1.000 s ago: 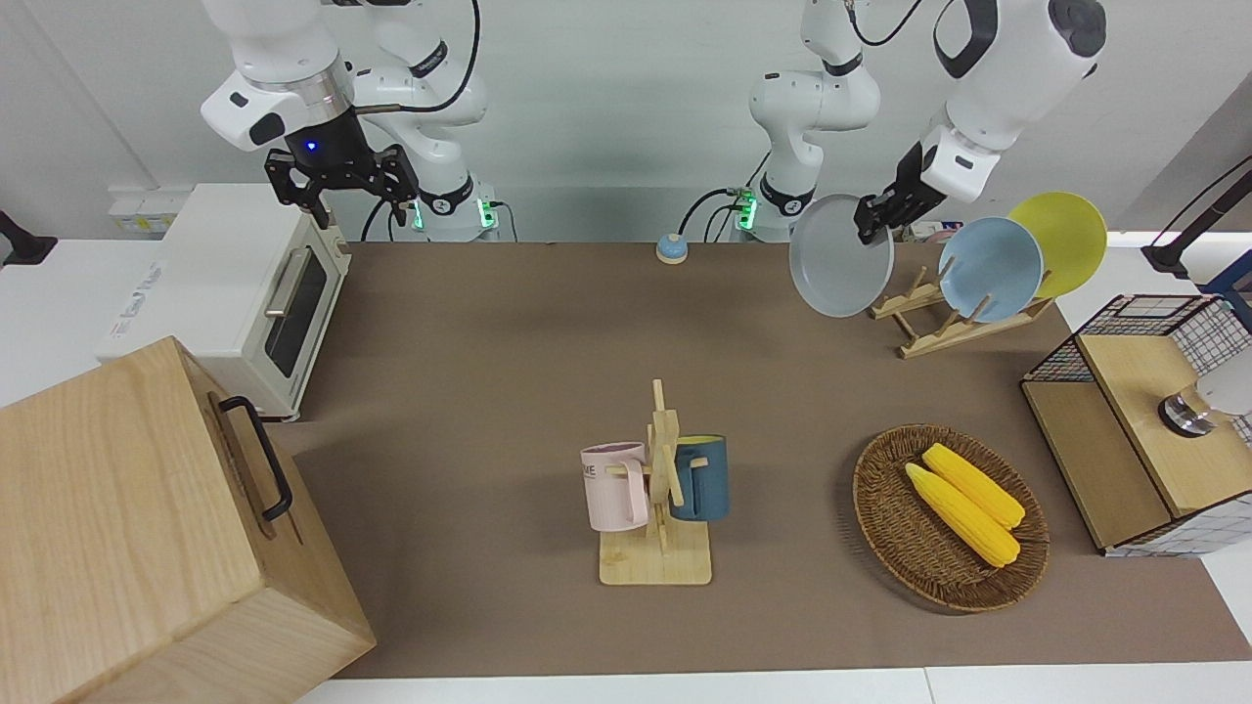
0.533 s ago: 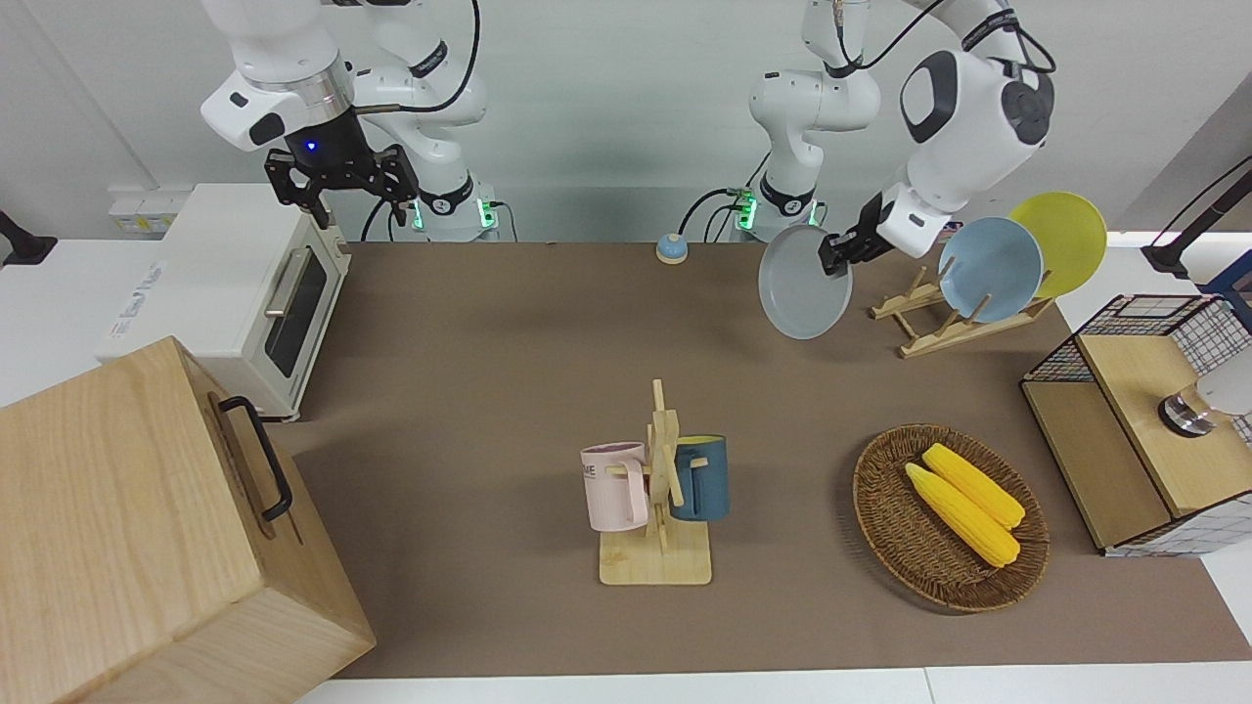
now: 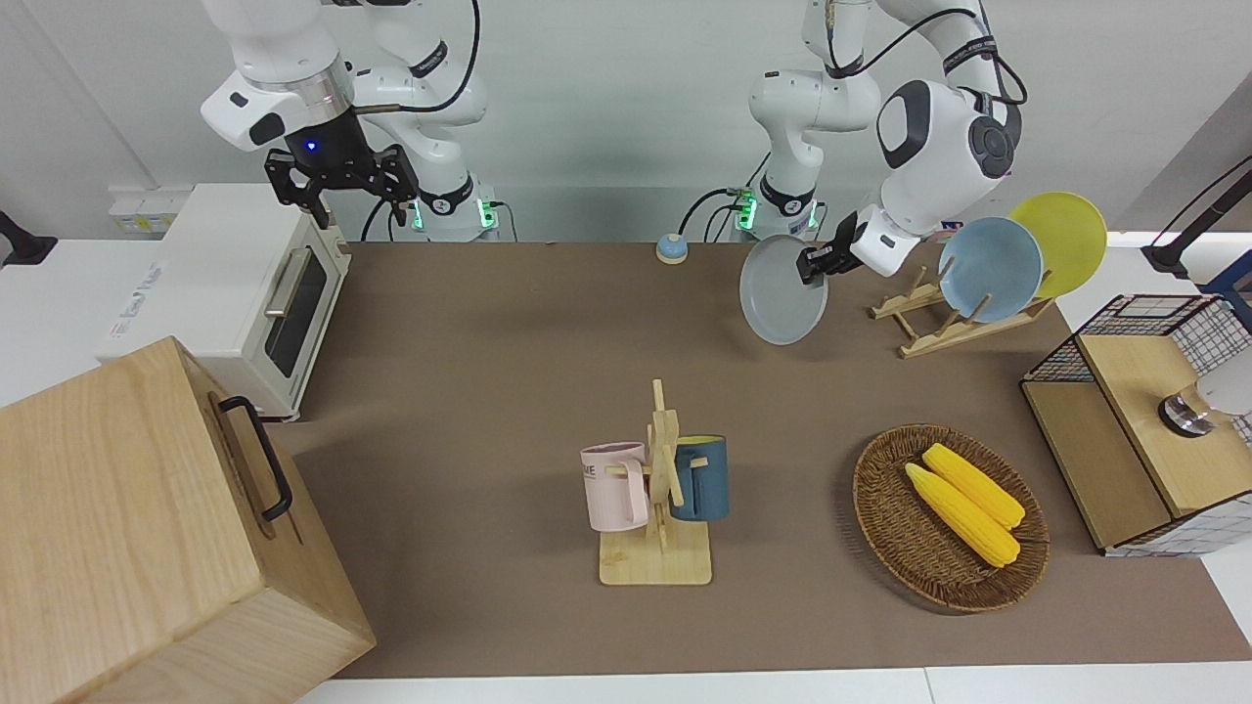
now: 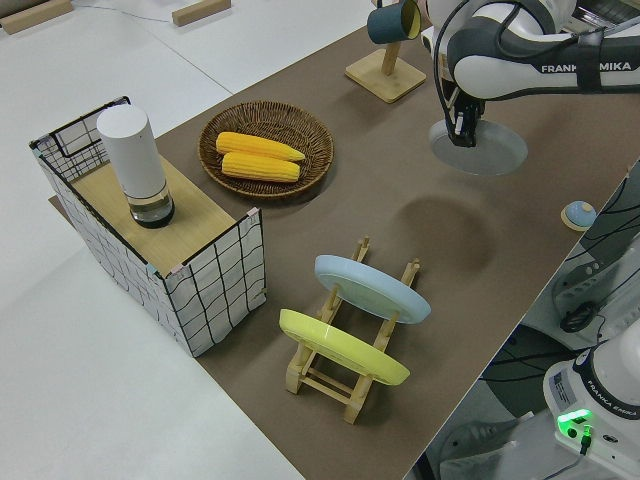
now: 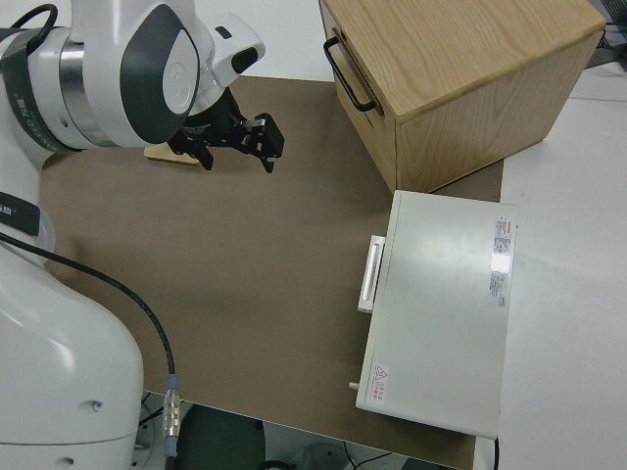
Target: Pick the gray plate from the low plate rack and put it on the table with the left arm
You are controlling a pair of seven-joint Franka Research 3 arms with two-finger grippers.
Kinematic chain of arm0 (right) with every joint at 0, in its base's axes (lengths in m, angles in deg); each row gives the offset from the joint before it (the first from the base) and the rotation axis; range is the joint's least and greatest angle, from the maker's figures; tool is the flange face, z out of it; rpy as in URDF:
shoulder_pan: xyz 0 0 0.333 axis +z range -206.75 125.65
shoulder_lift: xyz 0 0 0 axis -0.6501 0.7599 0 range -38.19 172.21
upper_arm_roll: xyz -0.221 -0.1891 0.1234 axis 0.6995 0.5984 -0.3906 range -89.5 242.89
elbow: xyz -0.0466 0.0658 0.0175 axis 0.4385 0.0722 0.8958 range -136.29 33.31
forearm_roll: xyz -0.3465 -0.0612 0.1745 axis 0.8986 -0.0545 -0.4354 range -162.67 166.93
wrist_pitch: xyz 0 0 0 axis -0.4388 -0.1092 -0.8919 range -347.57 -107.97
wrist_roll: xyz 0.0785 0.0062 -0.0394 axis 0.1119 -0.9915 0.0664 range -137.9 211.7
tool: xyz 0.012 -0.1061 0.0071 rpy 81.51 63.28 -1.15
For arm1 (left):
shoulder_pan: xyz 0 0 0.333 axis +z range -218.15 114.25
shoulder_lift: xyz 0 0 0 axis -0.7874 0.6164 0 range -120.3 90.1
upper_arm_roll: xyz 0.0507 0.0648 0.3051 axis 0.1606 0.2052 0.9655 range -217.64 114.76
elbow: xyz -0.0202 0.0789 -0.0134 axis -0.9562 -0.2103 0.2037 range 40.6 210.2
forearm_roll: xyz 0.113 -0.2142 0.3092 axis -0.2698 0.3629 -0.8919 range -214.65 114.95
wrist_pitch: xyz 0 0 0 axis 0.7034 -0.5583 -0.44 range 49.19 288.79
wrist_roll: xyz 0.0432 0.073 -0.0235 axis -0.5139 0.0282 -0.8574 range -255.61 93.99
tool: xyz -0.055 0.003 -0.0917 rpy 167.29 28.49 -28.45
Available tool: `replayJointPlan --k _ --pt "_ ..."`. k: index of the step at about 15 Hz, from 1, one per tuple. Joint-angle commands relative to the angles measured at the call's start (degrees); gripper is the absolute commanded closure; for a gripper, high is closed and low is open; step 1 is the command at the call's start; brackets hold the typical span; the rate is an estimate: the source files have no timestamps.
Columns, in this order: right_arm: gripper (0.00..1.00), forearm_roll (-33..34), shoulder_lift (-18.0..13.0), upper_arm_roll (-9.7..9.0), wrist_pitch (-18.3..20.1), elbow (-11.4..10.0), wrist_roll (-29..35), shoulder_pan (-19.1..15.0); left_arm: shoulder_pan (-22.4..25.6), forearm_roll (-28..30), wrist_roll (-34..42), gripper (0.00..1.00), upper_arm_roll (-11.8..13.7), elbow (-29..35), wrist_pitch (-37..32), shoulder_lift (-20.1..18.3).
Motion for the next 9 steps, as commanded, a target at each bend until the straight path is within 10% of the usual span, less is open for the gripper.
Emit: replayJointPlan --k 1,9 --pt "0.013 -1.1 -0.1 -1.03 0.9 0.4 0.5 -1.4 -1.0 2.5 1.0 0.97 -0.2 2.5 3.3 0.0" --pt "0.013 -1.1 -0.1 -1.03 0.9 0.4 0.5 -1.4 -1.1 1.2 1.8 0.88 -0.5 3.6 4.1 2.4"
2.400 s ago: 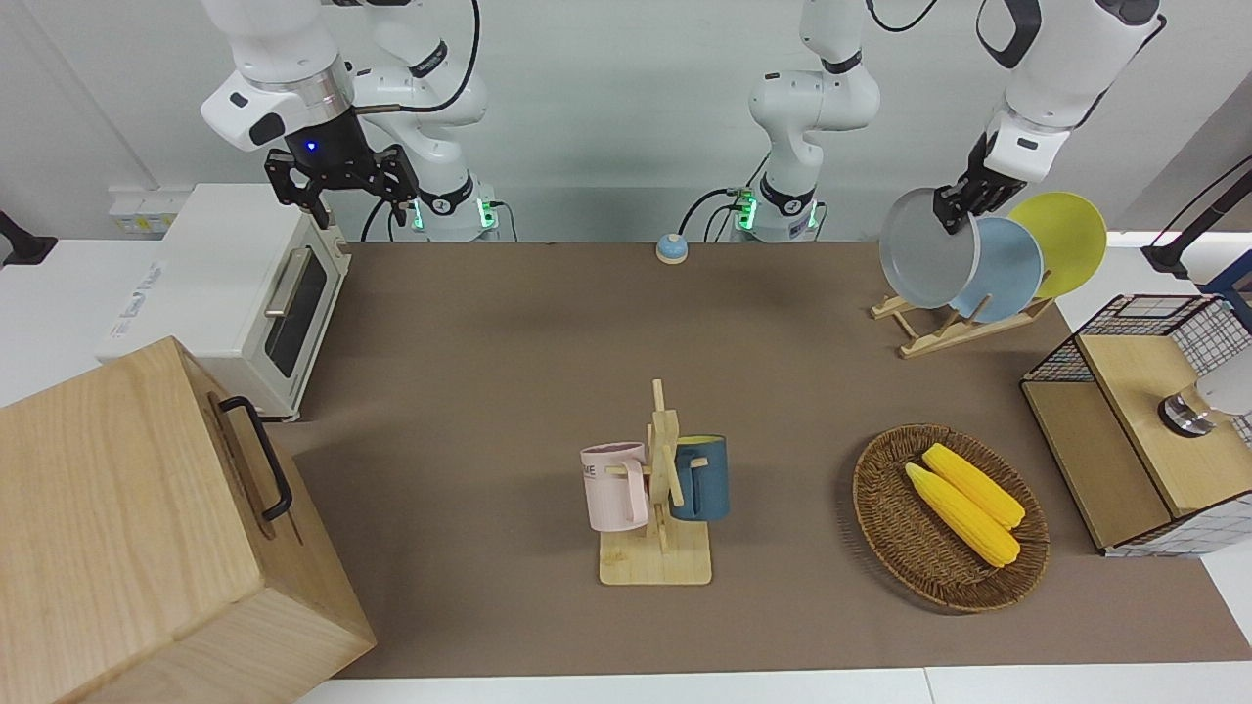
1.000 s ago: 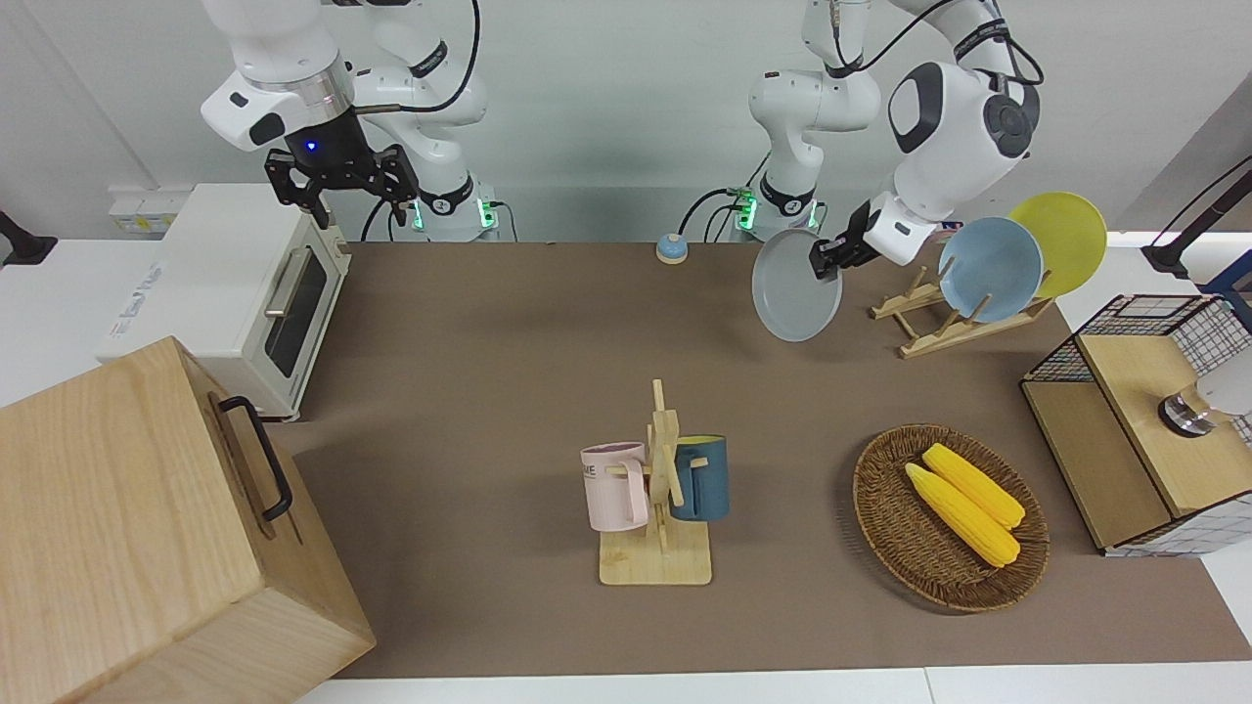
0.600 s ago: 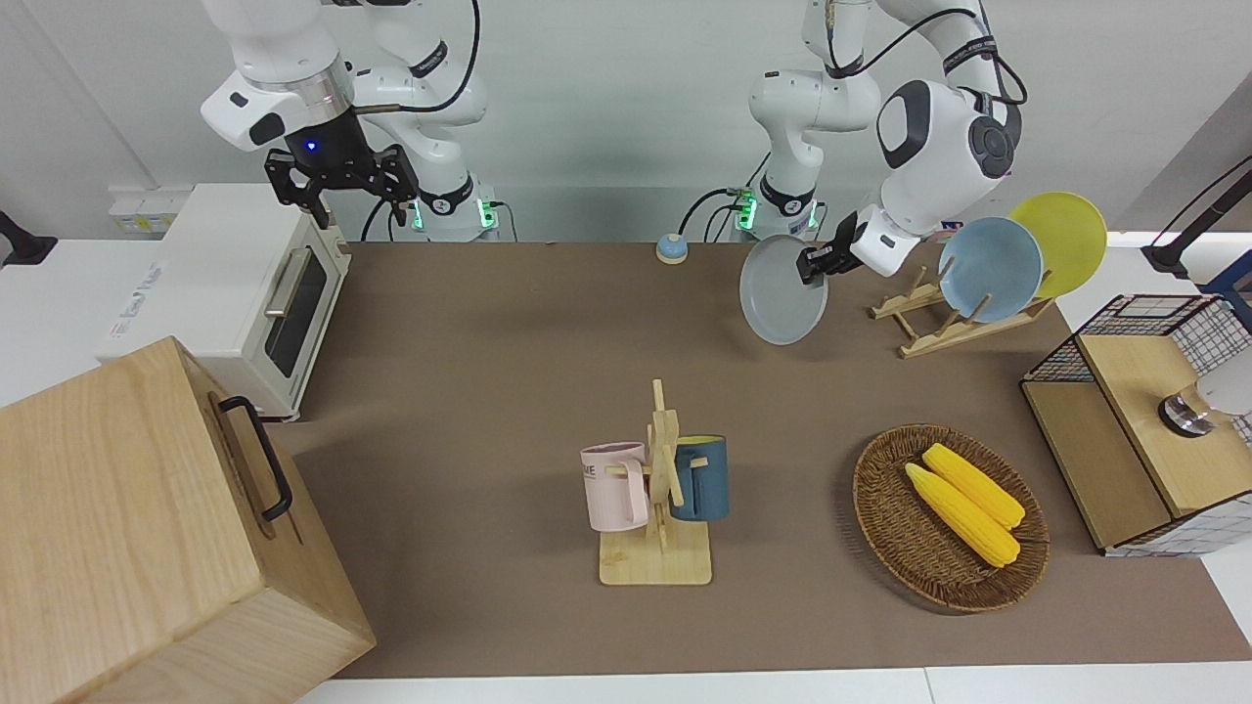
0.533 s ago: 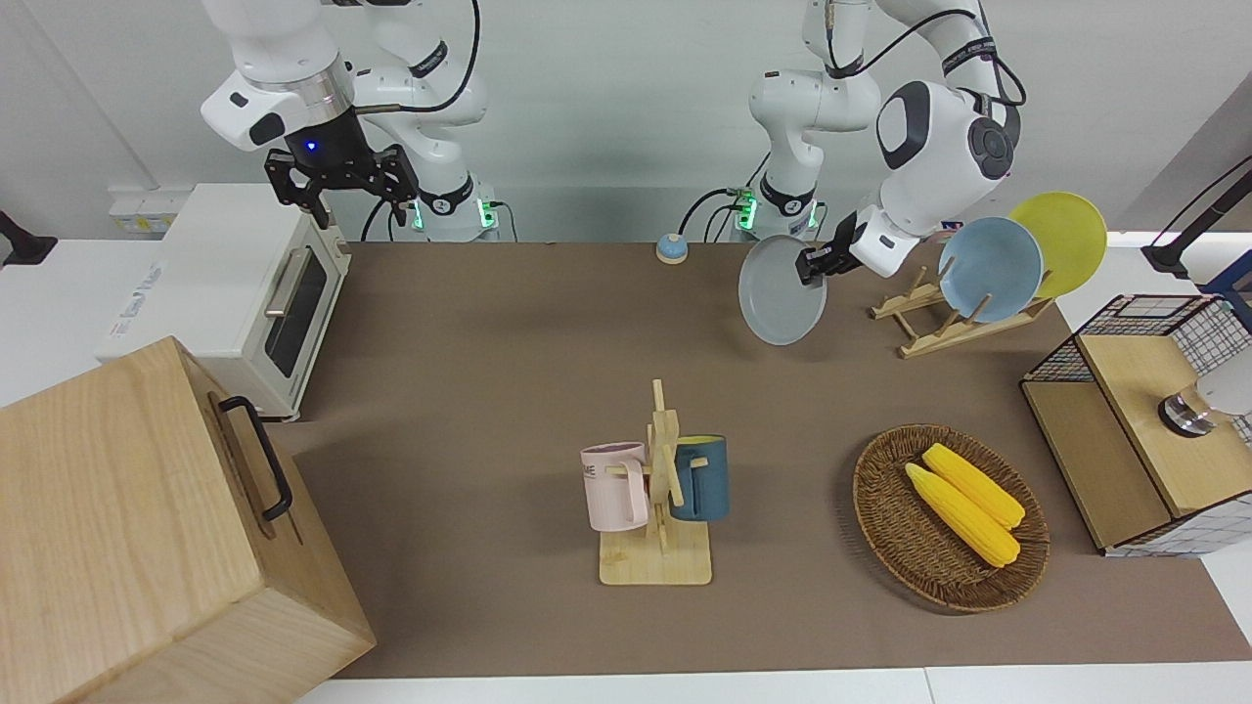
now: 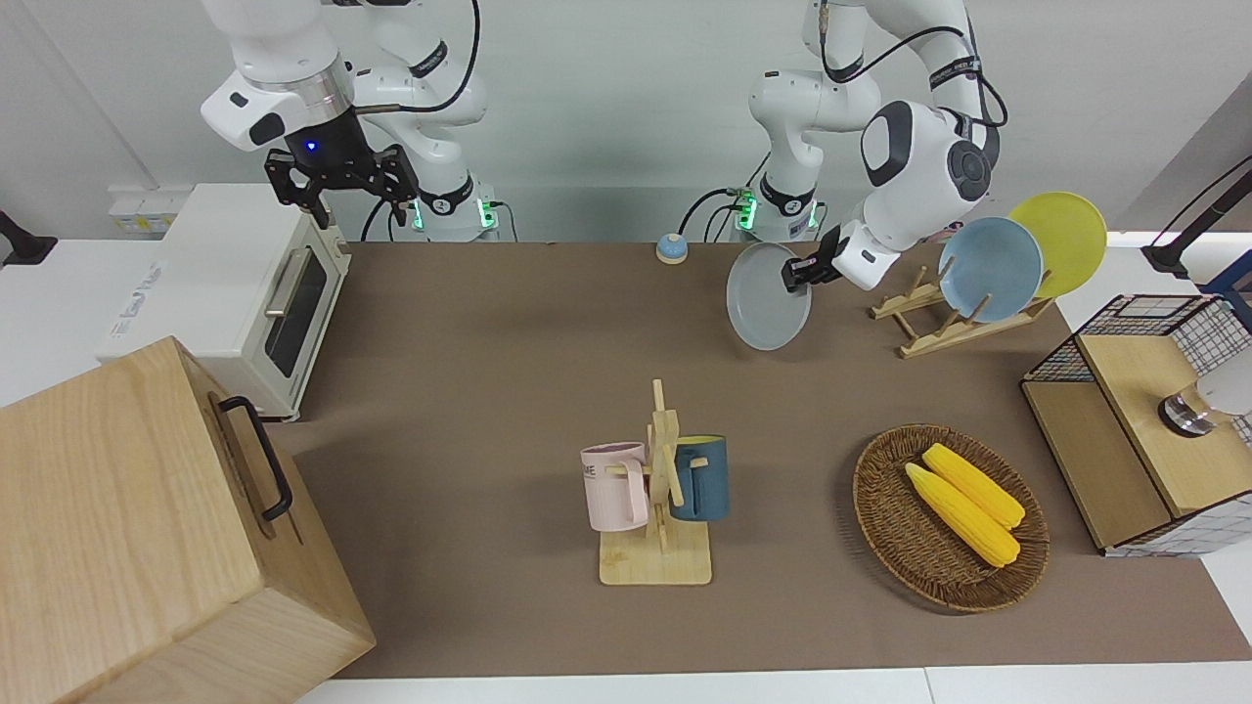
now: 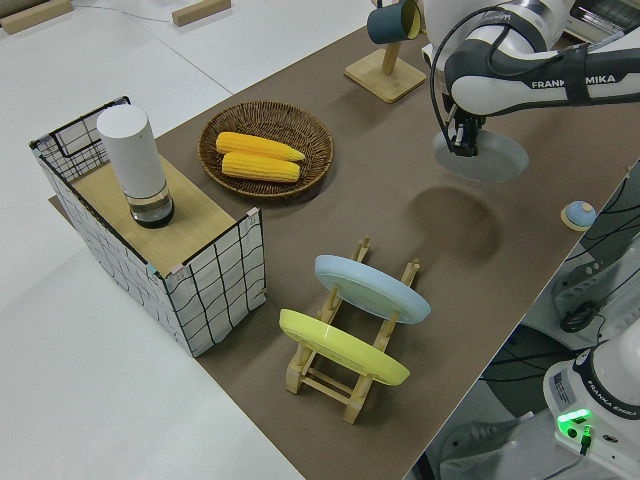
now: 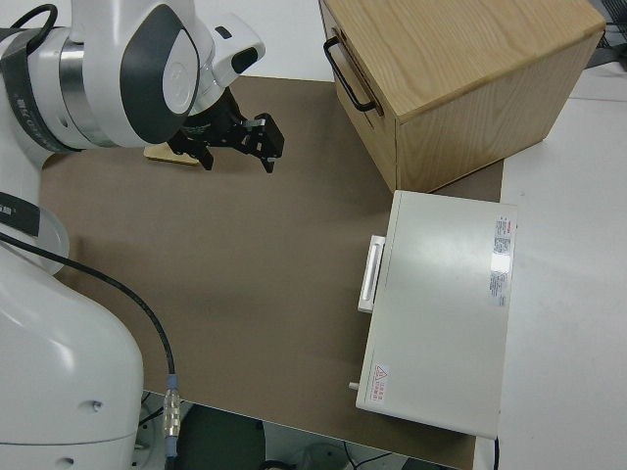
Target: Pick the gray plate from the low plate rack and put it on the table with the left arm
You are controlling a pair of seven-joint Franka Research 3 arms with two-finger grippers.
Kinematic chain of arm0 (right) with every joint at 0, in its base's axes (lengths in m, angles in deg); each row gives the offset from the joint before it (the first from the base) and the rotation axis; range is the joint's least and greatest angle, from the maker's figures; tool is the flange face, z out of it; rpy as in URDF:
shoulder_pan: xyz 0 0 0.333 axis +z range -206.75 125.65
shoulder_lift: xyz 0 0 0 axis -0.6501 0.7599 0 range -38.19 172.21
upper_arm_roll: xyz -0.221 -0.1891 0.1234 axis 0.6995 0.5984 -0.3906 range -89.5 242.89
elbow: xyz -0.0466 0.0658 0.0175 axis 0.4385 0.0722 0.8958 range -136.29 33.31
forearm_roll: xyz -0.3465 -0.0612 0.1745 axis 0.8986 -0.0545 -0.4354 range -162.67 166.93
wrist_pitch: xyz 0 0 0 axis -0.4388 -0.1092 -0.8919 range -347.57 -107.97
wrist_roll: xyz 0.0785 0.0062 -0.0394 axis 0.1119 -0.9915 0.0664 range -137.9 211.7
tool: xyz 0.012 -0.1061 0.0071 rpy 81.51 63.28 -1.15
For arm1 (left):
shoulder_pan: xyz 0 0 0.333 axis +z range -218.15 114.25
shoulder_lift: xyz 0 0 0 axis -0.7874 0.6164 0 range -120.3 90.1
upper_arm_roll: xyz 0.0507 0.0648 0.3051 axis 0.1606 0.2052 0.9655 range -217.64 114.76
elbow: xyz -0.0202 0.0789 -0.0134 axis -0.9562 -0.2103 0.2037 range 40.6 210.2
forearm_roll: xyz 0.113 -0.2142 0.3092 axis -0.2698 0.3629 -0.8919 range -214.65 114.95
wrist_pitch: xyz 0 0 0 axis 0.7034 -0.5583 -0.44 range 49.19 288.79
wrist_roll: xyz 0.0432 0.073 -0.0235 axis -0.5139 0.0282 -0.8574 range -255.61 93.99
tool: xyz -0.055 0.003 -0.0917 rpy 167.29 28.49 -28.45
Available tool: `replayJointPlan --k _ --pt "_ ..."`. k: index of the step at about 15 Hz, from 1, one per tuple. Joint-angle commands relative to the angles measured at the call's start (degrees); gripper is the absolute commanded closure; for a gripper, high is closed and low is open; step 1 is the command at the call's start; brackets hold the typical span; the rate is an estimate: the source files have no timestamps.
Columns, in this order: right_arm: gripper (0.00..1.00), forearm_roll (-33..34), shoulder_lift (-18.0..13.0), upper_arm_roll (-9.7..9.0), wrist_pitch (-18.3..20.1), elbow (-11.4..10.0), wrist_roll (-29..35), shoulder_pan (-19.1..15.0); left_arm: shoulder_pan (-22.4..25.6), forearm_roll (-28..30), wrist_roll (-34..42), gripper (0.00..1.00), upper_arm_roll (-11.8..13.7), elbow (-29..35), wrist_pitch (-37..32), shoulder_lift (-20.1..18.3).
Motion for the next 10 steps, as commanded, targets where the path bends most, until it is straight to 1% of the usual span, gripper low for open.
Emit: replayJointPlan --k 1,3,4,5,6,7,8,9,10 --pt "0.013 -1.1 -0.1 -1.03 0.9 0.4 0.5 -1.4 -0.6 -0.9 0.8 0.88 0.4 1.1 1.8 0.9" --pt "0.011 -1.1 -0.1 -1.03 0.9 0.4 0.5 -1.4 -0.6 -1.6 0.8 0.87 0.4 1.5 2.8 1.5" --pt "0.013 -1.1 -0.1 -1.03 0.9 0.4 0.5 -1.4 -0.7 -2.6 0.9 0.74 0.4 1.5 3.0 1.7" --pt "0.011 -1.1 -0.1 -1.03 0.9 0.4 0.5 -1.4 -0.7 -3.0 0.8 0.68 0.4 1.5 3.3 1.7" --pt "0.011 -1.1 -0.1 -1.03 0.9 0.4 0.5 -1.4 -0.6 -3.0 0.9 0.6 0.3 1.5 3.3 1.8" --pt "0.011 -1.1 -0.1 -1.03 0.9 0.4 0.5 -1.4 -0.7 -3.5 0.9 0.37 0.4 1.5 3.3 1.9" --pt "0.011 -1.1 -0.1 -1.03 0.9 0.4 0.5 -1.4 -0.7 -4.9 0.8 0.1 0.2 1.5 3.3 1.9" --pt "0.011 -1.1 -0.1 -1.03 0.9 0.4 0.5 -1.4 -0.7 -6.4 0.7 0.0 -0.4 1.5 3.1 1.8" --pt "0.011 -1.1 -0.1 -1.03 0.9 0.4 0.5 -1.4 -0.7 -6.8 0.7 0.0 -0.5 1.5 3.0 1.8"
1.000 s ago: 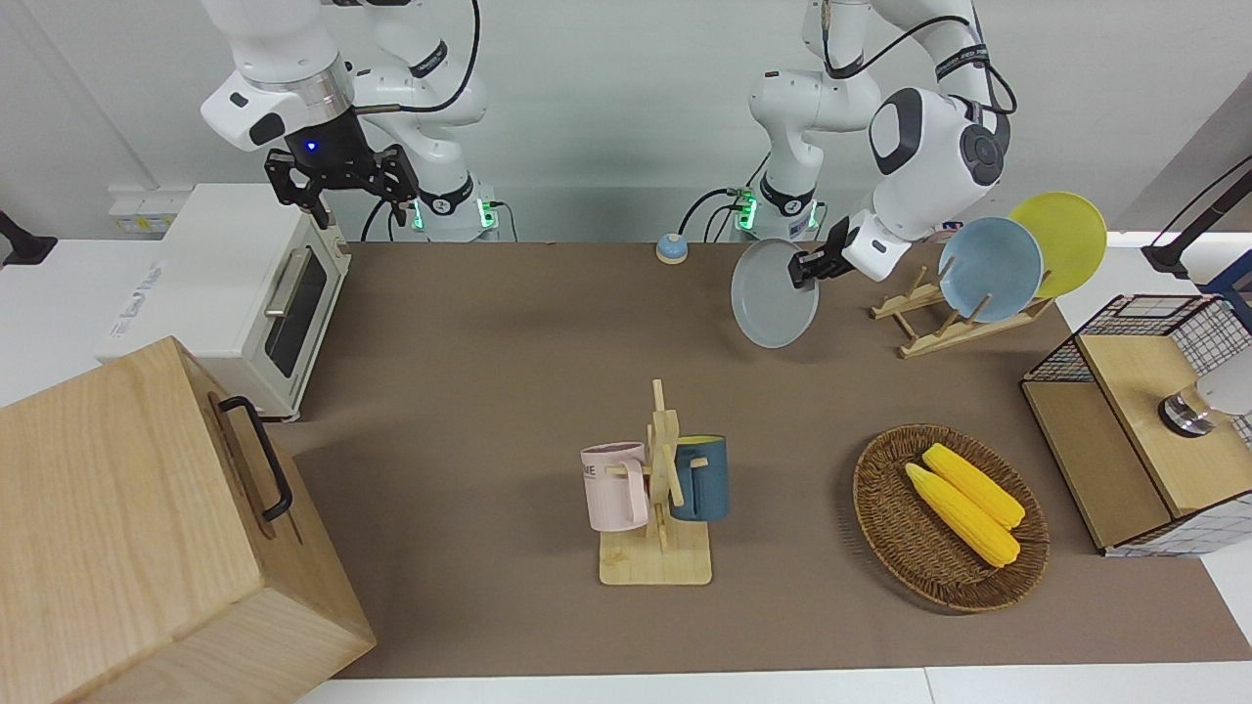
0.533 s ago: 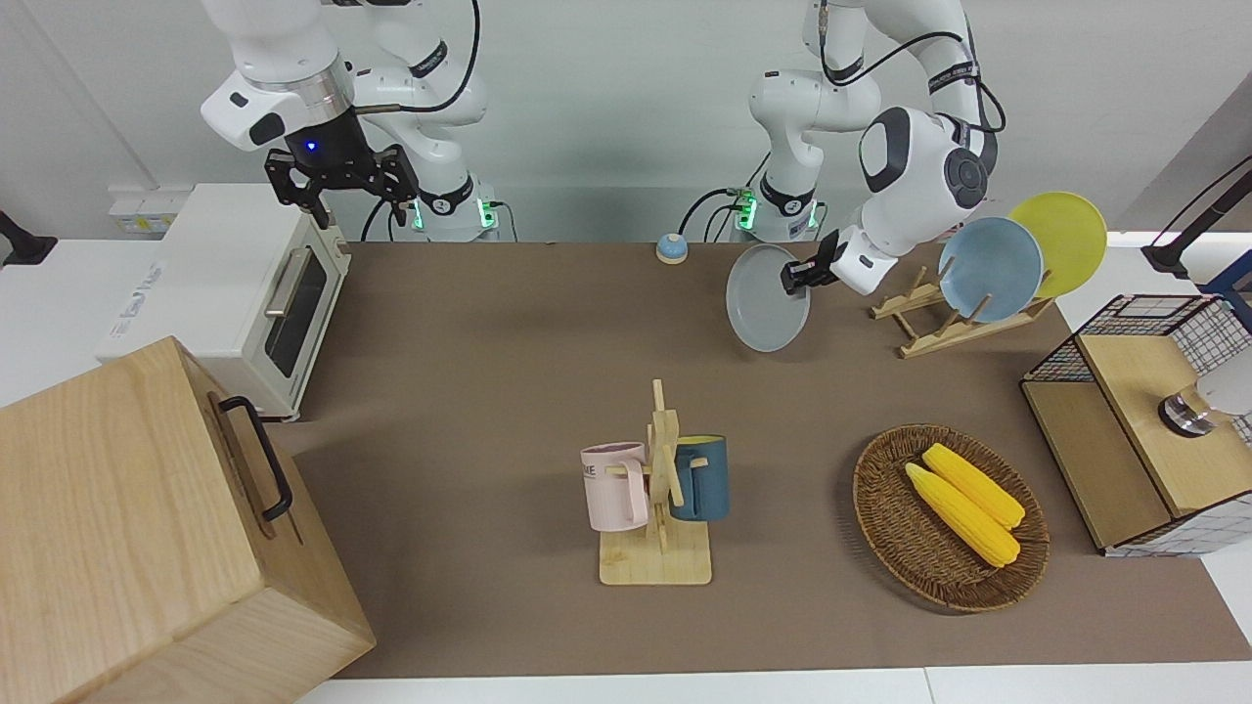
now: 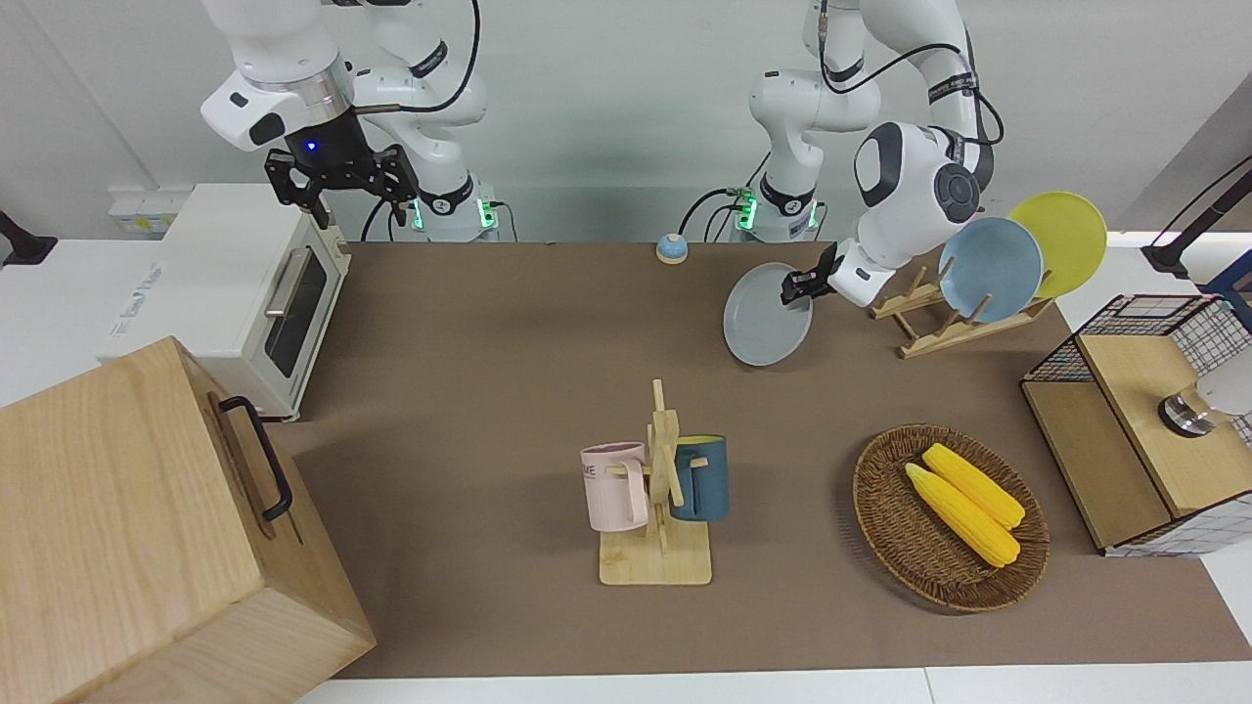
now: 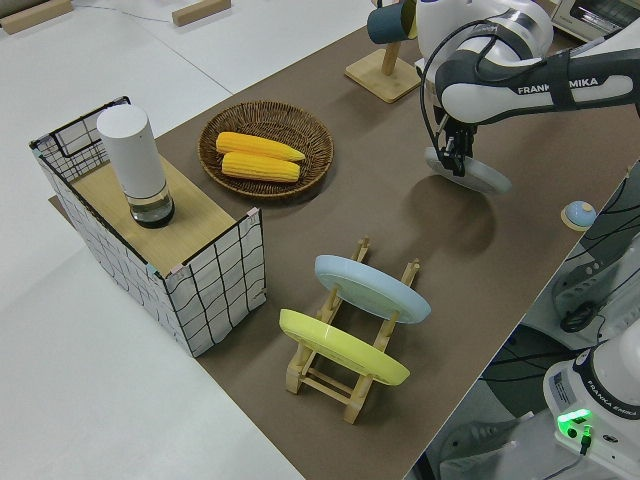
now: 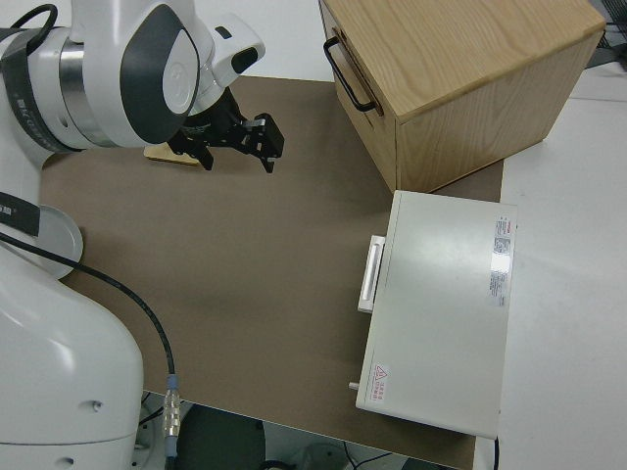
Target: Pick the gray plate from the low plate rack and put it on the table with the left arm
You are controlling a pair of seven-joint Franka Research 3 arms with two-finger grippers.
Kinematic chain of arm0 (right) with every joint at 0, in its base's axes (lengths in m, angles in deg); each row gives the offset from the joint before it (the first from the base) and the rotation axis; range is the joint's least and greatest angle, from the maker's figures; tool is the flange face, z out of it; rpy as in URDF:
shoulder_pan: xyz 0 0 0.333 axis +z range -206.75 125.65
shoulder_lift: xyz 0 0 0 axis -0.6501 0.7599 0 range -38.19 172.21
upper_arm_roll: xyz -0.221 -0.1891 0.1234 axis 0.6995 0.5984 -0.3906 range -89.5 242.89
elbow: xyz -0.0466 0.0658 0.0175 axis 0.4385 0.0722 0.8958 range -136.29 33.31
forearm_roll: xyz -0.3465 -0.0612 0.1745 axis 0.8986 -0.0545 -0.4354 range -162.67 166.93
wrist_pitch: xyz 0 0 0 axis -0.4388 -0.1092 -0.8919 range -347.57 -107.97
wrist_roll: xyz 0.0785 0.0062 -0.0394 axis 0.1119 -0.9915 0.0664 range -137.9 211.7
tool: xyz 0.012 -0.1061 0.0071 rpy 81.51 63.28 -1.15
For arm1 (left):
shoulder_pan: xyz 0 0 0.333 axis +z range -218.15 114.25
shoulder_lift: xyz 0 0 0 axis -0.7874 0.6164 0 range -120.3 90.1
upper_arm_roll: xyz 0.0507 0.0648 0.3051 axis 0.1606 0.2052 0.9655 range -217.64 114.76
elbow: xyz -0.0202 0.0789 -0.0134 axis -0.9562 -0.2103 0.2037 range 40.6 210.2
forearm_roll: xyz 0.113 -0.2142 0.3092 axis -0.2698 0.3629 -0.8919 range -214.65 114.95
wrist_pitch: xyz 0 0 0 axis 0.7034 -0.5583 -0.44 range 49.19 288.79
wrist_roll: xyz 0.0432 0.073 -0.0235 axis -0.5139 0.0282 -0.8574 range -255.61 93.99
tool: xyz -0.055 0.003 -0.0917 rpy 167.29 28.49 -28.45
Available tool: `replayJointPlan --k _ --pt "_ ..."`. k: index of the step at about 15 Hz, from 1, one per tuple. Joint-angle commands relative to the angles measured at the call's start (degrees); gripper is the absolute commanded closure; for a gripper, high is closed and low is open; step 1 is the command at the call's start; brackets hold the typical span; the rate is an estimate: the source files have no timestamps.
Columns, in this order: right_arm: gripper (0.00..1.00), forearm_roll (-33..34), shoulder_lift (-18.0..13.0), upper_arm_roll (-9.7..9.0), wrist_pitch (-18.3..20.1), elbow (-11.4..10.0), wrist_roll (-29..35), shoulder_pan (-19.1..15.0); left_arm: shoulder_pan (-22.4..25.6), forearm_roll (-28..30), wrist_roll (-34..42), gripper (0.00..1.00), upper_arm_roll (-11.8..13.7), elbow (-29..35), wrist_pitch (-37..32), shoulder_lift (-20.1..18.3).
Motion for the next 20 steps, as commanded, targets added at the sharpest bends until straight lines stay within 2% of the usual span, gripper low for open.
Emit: replayJointPlan --k 1,7,11,14,20 --pt "0.011 -1.1 -0.1 -1.03 0.9 0.4 0.5 -1.4 -0.7 -2.9 0.2 0.0 -0.4 0.8 0.8 -0.5" --pt "0.011 -1.1 -0.1 -1.03 0.9 0.4 0.5 -1.4 -0.1 -6.5 -0.8 0.0 -0.2 -1.0 0.2 -0.8" --pt "0.013 -1.1 -0.1 -1.03 0.9 0.4 0.5 -1.4 0.7 -9.8 -5.0 0.0 0.6 -9.2 -0.1 -1.1" --pt "0.013 -1.1 -0.1 -1.03 0.9 0.4 0.5 -1.4 0.6 -18.9 -3.4 0.0 0.5 -14.9 -3.9 -1.0" --pt "0.011 -1.1 -0.1 -1.03 0.9 0.4 0.5 -1.4 0.9 -19.2 3.1 0.0 0.0 -22.1 -11.5 -1.0"
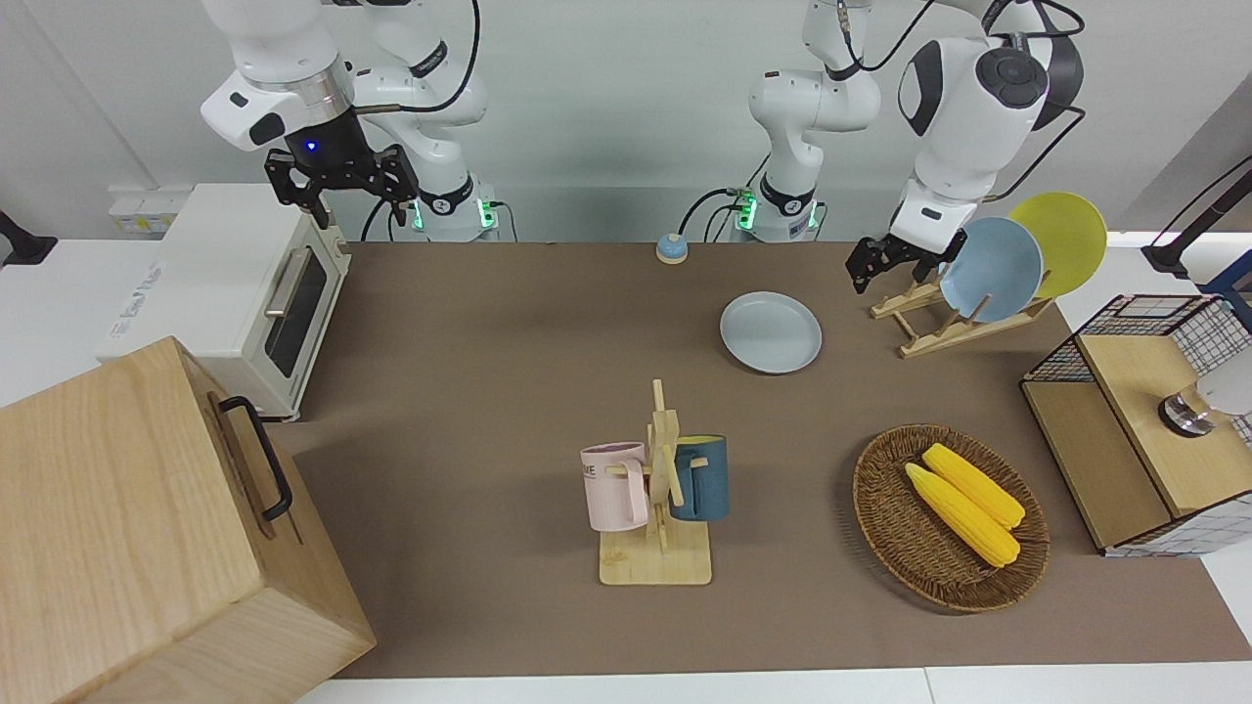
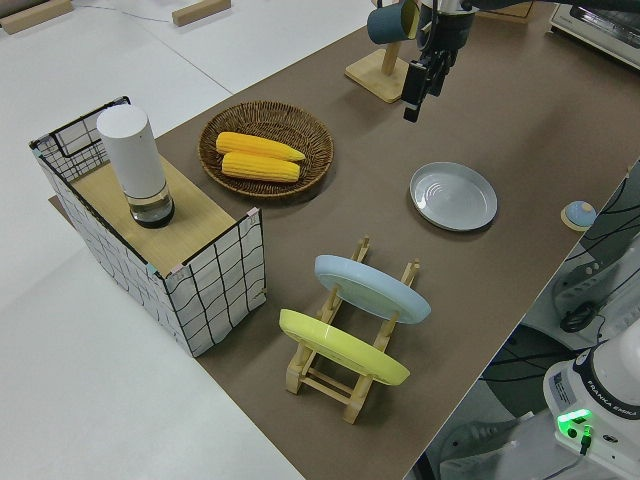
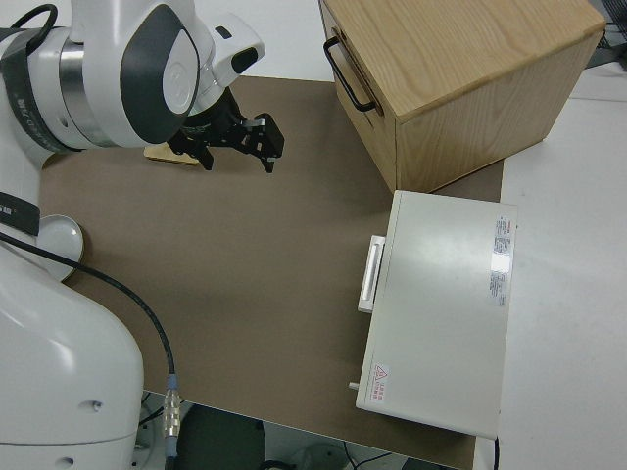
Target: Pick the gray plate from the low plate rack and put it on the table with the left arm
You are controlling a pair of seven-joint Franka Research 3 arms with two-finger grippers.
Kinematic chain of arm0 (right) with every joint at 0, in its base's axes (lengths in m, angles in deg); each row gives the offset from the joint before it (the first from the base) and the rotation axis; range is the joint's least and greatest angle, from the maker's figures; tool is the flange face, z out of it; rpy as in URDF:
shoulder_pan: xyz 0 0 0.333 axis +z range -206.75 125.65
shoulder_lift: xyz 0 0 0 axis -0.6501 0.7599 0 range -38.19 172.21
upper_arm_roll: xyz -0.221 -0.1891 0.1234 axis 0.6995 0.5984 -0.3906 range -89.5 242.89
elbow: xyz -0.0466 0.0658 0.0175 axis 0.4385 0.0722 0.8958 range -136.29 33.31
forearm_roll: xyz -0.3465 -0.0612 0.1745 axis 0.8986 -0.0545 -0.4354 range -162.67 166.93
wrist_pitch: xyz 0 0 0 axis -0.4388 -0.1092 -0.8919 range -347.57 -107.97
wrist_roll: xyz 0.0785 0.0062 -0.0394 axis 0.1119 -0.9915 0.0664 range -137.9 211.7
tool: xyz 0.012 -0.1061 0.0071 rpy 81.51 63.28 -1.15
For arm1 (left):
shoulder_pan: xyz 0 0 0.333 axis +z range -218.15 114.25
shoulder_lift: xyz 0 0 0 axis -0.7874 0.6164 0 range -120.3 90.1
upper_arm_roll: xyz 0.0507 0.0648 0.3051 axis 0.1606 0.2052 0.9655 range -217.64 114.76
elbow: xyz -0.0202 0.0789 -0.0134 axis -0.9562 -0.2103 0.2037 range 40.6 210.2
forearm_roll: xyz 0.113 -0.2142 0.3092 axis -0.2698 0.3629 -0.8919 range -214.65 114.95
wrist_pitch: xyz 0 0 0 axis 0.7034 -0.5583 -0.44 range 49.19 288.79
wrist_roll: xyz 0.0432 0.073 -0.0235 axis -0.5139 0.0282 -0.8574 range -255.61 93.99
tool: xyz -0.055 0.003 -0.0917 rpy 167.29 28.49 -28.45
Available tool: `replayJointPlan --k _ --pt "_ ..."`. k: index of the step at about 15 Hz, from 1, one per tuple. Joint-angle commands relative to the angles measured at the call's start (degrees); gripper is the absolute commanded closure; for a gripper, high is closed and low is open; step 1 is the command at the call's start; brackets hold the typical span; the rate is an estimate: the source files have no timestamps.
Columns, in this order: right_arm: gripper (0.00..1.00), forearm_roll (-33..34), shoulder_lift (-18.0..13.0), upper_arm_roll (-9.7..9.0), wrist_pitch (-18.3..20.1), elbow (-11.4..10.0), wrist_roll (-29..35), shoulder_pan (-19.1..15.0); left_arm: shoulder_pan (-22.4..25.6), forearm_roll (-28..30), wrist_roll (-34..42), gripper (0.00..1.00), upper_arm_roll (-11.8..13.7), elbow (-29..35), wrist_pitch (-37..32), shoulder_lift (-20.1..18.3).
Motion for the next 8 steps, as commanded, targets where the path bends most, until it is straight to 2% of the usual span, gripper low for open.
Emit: replayJointPlan --k 1,4,8 --pt "0.011 -1.1 -0.1 -1.03 0.9 0.4 0.5 -1.4 0.4 -0.5 4.4 0.0 -0.6 -6.3 -6.0 0.8" --pt "0.011 -1.1 -0.1 -1.03 0.9 0.4 0.5 -1.4 1.4 0.0 5.7 0.0 -0.9 -11.9 -9.5 1.7" --pt "0.011 -1.1 -0.1 -1.03 0.9 0.4 0.5 -1.4 5.3 3.3 5.5 0.0 -3.0 -14.8 -10.5 2.0"
